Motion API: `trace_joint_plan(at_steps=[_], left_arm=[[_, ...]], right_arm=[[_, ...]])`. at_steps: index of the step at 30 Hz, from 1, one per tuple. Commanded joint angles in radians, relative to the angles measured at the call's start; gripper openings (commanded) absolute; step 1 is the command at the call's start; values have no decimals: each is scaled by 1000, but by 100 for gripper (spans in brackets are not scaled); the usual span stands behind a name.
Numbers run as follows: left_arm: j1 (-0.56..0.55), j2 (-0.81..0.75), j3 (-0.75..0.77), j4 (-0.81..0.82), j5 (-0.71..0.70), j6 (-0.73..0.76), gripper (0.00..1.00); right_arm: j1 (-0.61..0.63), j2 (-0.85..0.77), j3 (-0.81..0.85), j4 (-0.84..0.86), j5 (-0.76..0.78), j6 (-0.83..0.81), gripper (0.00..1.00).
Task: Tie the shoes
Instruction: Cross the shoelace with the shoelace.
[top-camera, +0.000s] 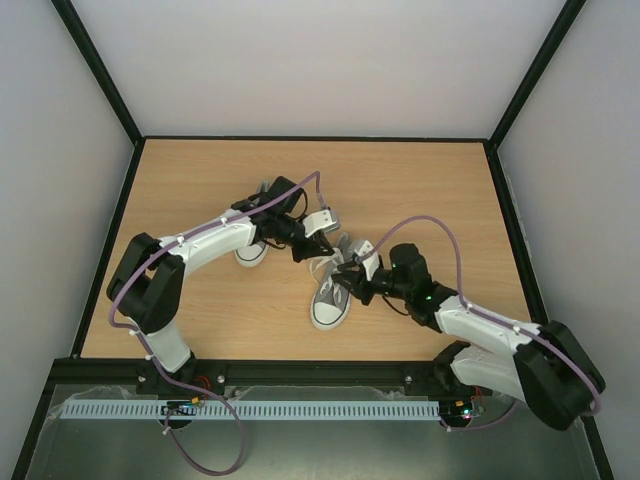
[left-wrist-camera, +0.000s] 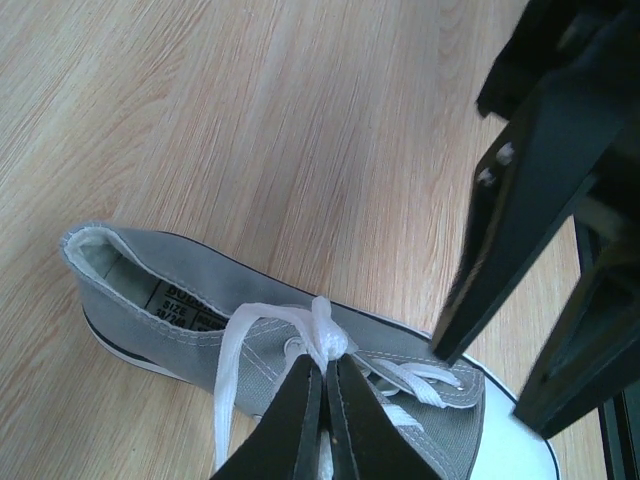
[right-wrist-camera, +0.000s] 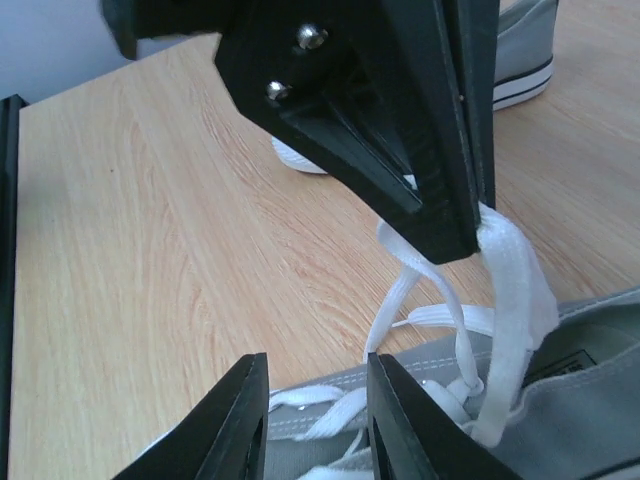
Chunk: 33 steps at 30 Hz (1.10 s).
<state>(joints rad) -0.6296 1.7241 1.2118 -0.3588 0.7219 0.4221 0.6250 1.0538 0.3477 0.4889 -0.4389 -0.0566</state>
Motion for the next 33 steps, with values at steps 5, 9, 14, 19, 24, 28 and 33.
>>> trace_joint_plan(at_steps=[5, 9, 14, 19, 24, 28, 33], left_arm=[[4, -4, 22, -10, -14, -8, 2], [4, -7, 22, -8, -16, -2, 2], [4, -3, 22, -8, -9, 4, 2], [2, 3, 23, -6, -15, -5, 2], [2, -14, 23, -1, -28, -1, 2], [1, -17, 28, -18, -29, 15, 2], [2, -25, 29, -37, -30, 30, 2]], right_arm=[[17, 154, 40, 206, 234, 65, 24], [17, 166, 46, 199, 345, 91, 24], [18, 189, 57, 194, 339, 128, 25], [17, 206, 72, 181, 364, 152, 23], [18, 159, 46, 142, 335, 107, 28], [17, 161, 55, 129, 312, 64, 32], [7, 191, 102, 105, 264, -79, 35]])
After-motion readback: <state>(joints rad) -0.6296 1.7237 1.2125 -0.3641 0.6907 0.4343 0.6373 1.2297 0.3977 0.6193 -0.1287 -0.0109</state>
